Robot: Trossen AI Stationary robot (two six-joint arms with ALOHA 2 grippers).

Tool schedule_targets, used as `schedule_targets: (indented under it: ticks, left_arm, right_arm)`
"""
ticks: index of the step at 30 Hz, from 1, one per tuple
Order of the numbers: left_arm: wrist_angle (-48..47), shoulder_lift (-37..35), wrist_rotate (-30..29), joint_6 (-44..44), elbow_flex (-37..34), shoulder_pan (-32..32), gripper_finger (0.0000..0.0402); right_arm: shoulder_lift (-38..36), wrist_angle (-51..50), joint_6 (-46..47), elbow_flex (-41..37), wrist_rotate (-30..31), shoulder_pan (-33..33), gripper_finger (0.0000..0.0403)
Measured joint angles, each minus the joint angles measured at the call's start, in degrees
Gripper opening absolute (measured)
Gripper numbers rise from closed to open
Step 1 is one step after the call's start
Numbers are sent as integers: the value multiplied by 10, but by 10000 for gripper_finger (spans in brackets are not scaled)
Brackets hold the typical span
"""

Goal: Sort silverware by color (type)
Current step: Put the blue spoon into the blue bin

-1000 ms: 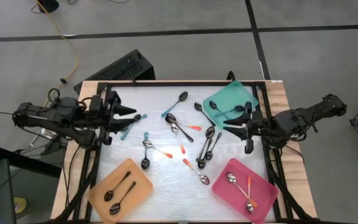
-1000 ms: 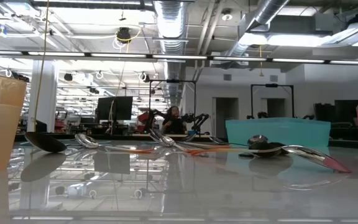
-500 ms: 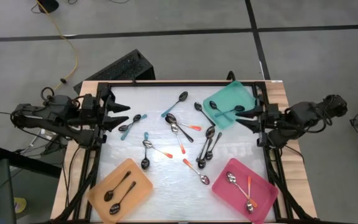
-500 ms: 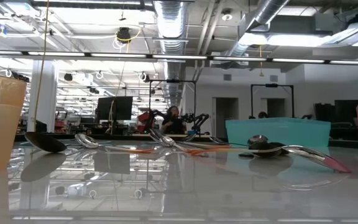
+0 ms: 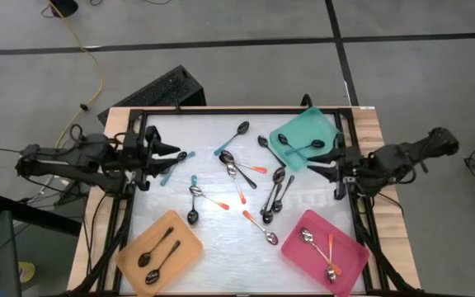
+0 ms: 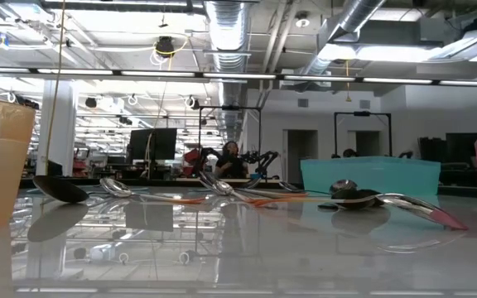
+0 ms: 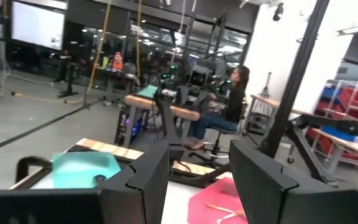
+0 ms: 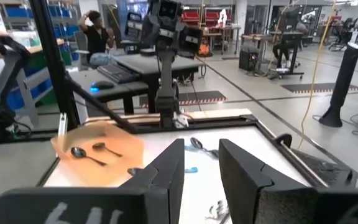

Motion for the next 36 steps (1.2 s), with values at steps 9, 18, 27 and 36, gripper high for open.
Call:
schedule_targets:
  ticks: [9, 18, 27, 36]
  left_arm:
    - [17, 16, -21, -53, -63, 1, 153]
    - [-58, 74, -75, -73, -77, 33, 153]
    - [-126, 154, -173, -48, -77, 58, 163]
    - [-141, 224, -211, -79, -76, 58, 201]
  right_arm:
    - [3, 154, 50, -141, 0, 0, 118]
    - [3, 235, 107, -213, 2, 0, 118]
    - [3, 241, 104, -213, 2, 0, 118]
    - [31, 240, 104, -213, 79, -11, 118]
